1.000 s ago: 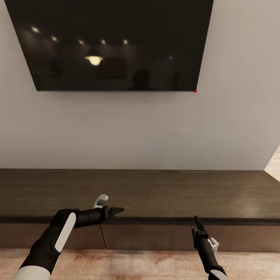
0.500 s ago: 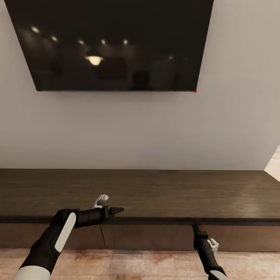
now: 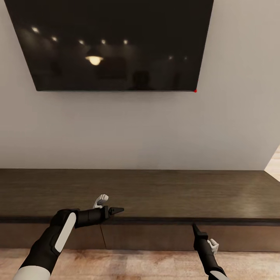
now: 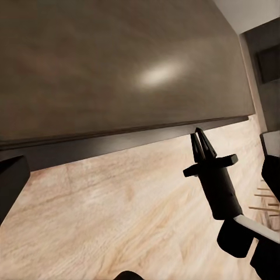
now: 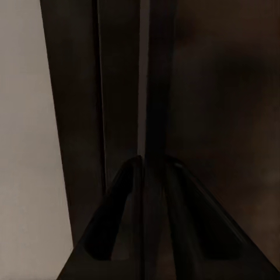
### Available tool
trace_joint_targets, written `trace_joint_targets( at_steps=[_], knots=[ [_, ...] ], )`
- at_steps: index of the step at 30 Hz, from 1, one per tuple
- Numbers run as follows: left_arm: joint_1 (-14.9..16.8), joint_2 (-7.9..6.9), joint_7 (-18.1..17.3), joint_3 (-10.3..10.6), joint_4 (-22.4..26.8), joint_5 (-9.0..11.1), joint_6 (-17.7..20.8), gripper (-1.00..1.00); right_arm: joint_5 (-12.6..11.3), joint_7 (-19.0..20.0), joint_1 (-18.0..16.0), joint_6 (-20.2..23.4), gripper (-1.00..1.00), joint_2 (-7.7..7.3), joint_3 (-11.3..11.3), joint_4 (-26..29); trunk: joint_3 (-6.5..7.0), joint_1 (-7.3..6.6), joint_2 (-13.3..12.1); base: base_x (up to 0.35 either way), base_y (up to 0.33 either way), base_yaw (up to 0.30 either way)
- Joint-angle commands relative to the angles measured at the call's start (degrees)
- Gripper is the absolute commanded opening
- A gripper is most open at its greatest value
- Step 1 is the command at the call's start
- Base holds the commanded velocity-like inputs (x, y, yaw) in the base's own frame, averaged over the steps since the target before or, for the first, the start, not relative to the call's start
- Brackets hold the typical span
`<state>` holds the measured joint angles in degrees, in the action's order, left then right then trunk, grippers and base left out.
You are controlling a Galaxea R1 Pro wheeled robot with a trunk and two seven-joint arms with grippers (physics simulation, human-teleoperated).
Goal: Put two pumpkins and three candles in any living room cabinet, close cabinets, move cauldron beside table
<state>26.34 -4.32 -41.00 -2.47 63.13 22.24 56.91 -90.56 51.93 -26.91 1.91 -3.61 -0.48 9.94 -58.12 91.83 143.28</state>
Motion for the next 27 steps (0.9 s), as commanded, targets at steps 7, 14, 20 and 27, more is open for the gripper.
trace_joint_targets(
  at_steps=[7, 14, 20, 27],
  knots=[
    [0.0, 0.04, -0.3, -0.1, 0.0, -0.2, 0.2, 1.0, -0.4, 0.5, -0.1, 0.5, -1.0, 0.0, 0.0, 0.3, -0.04, -0.02, 0.0, 0.0, 0.0, 0.0],
    [0.0, 0.1, -0.3, -0.1, 0.0, -0.2, 0.2, 1.0, -0.5, 0.5, -0.1, 0.5, -1.0, 0.0, 0.0, 0.1, -0.04, -0.02, 0.0, -0.007, 0.0, 0.0],
    [0.0, 0.1, -0.3, -0.1, 0.0, -0.2, 0.2, 1.0, -0.5, 0.5, -0.1, 0.5, -1.0, 0.0, -0.1, 0.1, -0.04, -0.02, 0.0, -0.075, 0.0, 0.0],
    [0.0, 0.1, -0.3, -0.1, 0.1, -0.2, 0.2, 1.0, -0.5, 0.5, -0.1, 0.5, -1.0, 0.0, -0.1, 0.1, -0.04, -0.02, 0.0, -0.124, 0.0, 0.0]
  ],
)
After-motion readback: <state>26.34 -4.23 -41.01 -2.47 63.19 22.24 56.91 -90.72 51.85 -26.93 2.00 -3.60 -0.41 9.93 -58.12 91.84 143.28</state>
